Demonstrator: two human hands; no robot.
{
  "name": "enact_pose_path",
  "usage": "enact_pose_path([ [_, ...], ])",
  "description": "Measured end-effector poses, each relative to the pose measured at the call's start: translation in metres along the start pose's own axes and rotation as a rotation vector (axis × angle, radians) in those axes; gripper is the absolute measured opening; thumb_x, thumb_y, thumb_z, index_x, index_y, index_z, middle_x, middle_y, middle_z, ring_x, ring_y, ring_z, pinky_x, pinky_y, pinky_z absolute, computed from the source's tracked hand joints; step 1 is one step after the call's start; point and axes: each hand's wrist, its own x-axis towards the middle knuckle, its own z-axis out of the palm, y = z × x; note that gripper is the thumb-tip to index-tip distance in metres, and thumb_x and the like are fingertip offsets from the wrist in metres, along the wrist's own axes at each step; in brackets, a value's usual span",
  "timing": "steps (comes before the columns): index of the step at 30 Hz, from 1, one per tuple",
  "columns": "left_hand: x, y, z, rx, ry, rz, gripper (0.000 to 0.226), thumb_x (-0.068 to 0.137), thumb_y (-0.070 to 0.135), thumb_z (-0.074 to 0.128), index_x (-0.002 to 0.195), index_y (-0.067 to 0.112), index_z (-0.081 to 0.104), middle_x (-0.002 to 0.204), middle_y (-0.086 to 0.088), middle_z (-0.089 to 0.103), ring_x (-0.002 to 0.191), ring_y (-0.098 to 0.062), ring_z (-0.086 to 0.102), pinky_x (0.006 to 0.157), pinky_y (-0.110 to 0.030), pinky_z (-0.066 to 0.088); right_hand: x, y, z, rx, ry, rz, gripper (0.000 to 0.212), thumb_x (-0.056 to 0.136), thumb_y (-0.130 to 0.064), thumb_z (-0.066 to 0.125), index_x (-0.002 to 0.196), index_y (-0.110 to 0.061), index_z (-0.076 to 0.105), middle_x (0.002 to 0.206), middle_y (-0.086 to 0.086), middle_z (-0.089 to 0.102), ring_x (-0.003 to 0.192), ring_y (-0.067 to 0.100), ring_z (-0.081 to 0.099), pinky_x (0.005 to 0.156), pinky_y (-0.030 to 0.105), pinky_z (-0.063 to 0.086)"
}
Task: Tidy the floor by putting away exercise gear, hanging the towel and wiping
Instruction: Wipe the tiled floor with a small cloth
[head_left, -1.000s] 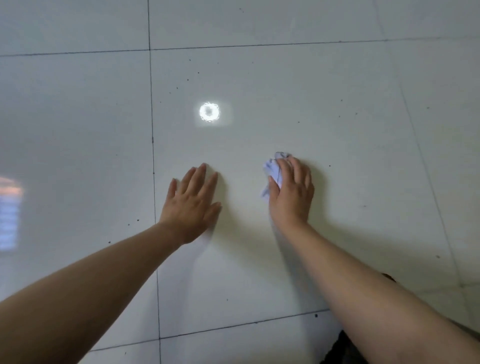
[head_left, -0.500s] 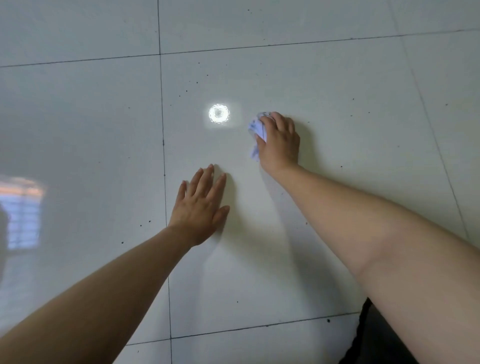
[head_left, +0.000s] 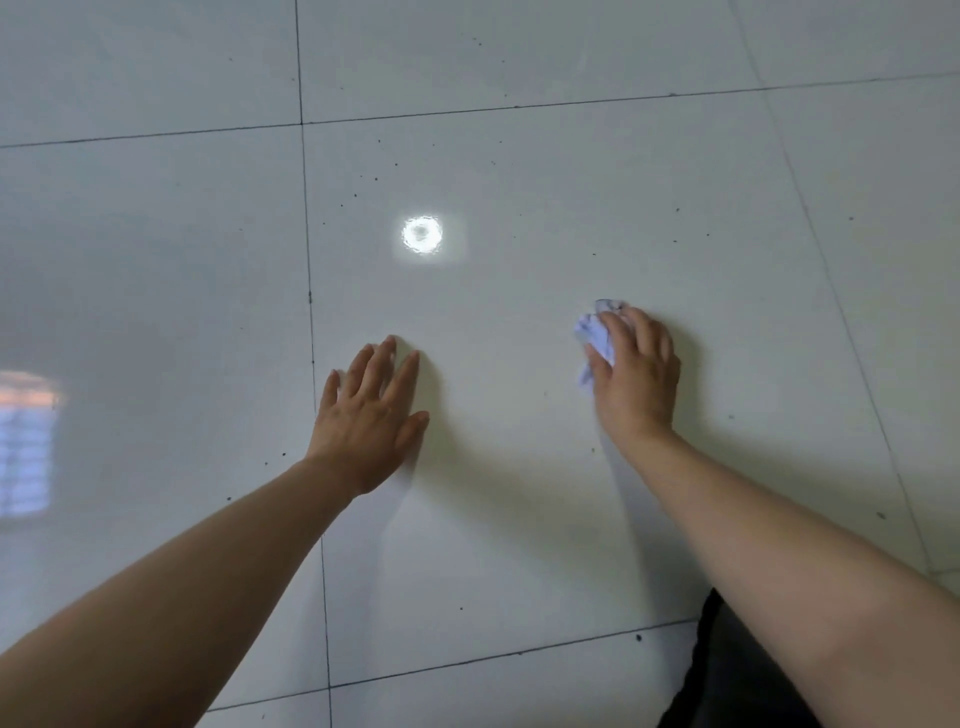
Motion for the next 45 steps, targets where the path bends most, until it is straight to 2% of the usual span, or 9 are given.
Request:
enact_pose_path([
  [6, 0.0, 0.009, 0.003, 0.01, -0.011, -0.025, 0.069, 0.095, 0.049, 0.023, 0.149, 0.018, -0.006, 0.157, -0.006, -0.013, 0.145, -0.028, -0.009, 0.116, -0.051, 0.007, -0.064, -0.049, 0.004, 0.03, -0.098, -0.246, 0.037, 0.077, -0.036, 0.051, 0.111, -0.025, 0.061, 0.119, 0.0, 0.06, 0.108, 0.02, 0.043, 0.081, 0.034, 0.036],
  [12, -0.003, -0.002, -0.014, 0.038, -0.055, 0.026, 0.069, 0.095, 0.052, 0.024, 0.149, 0.022, -0.005, 0.157, -0.002, -0.014, 0.145, -0.024, -0.01, 0.116, -0.048, 0.009, -0.017, -0.065, -0.013, 0.078, -0.157, -0.199, 0.037, 0.077, -0.024, 0.067, 0.114, -0.019, 0.064, 0.114, 0.005, 0.062, 0.103, 0.032, 0.057, 0.074, 0.04, 0.049],
  [16, -0.001, -0.005, -0.055, 0.127, -0.001, 0.08, 0.067, 0.095, 0.052, 0.02, 0.149, 0.023, -0.007, 0.157, -0.002, -0.017, 0.145, -0.023, -0.012, 0.116, -0.046, 0.007, 0.023, -0.088, -0.035, 0.215, -0.327, 0.054, 0.03, 0.093, -0.027, 0.052, 0.121, -0.023, 0.057, 0.125, 0.003, 0.052, 0.117, 0.027, 0.045, 0.089, 0.038, 0.042],
  [22, -0.055, 0.004, -0.136, 0.062, -0.035, -0.032, 0.066, 0.096, 0.051, 0.02, 0.149, 0.022, -0.007, 0.157, -0.001, -0.016, 0.145, -0.023, -0.011, 0.117, -0.047, 0.006, 0.007, -0.128, -0.106, 0.321, -0.449, 0.304, 0.028, 0.095, -0.033, 0.046, 0.116, -0.017, 0.055, 0.122, 0.006, 0.052, 0.111, 0.029, 0.05, 0.085, 0.032, 0.043],
  [30, -0.157, 0.069, -0.355, -0.255, 0.01, -0.139, 0.068, 0.095, 0.051, 0.028, 0.149, 0.021, 0.0, 0.159, 0.001, -0.002, 0.145, -0.023, -0.004, 0.118, -0.046, 0.01, 0.036, -0.185, -0.345, 0.4, -0.496, 0.236, 0.033, 0.089, -0.051, 0.038, 0.11, -0.033, 0.055, 0.118, -0.007, 0.061, 0.111, 0.019, 0.055, 0.089, 0.041, 0.049],
  [35, -0.231, 0.133, -0.523, -0.436, 0.099, -0.179, 0.066, 0.096, 0.048, 0.03, 0.149, 0.016, 0.007, 0.158, -0.004, 0.01, 0.145, -0.023, 0.004, 0.118, -0.041, 0.011, 0.076, -0.229, -0.555, 0.456, -0.422, 0.192, 0.026, 0.096, -0.028, 0.049, 0.116, -0.017, 0.062, 0.12, -0.004, 0.062, 0.113, 0.014, 0.054, 0.09, 0.022, 0.041],
  [38, -0.279, 0.168, -0.609, -0.504, 0.15, -0.155, 0.064, 0.097, 0.044, 0.032, 0.149, 0.015, 0.01, 0.157, -0.005, 0.013, 0.145, -0.023, 0.008, 0.118, -0.038, 0.011, 0.084, -0.241, -0.659, 0.449, -0.396, 0.138, 0.027, 0.096, -0.026, 0.049, 0.119, -0.018, 0.061, 0.121, -0.007, 0.063, 0.115, 0.009, 0.052, 0.095, 0.015, 0.034],
  [42, -0.326, 0.2, -0.685, -0.5, 0.205, -0.034, 0.061, 0.097, 0.041, 0.033, 0.149, 0.014, 0.014, 0.156, -0.007, 0.017, 0.144, -0.023, 0.013, 0.118, -0.038, 0.013, 0.071, -0.246, -0.756, 0.413, -0.396, 0.117, 0.028, 0.095, -0.029, 0.05, 0.12, -0.02, 0.058, 0.122, -0.002, 0.059, 0.115, 0.016, 0.049, 0.097, 0.024, 0.034],
  [45, -0.352, 0.209, -0.718, -0.51, 0.213, 0.045, 0.06, 0.097, 0.04, 0.034, 0.149, 0.015, 0.016, 0.156, -0.005, 0.018, 0.143, -0.021, 0.014, 0.115, -0.033, 0.013, 0.058, -0.249, -0.793, 0.336, -0.436, 0.102, 0.036, 0.092, -0.046, 0.043, 0.12, -0.028, 0.056, 0.123, -0.005, 0.057, 0.116, 0.018, 0.049, 0.092, 0.025, 0.033],
])
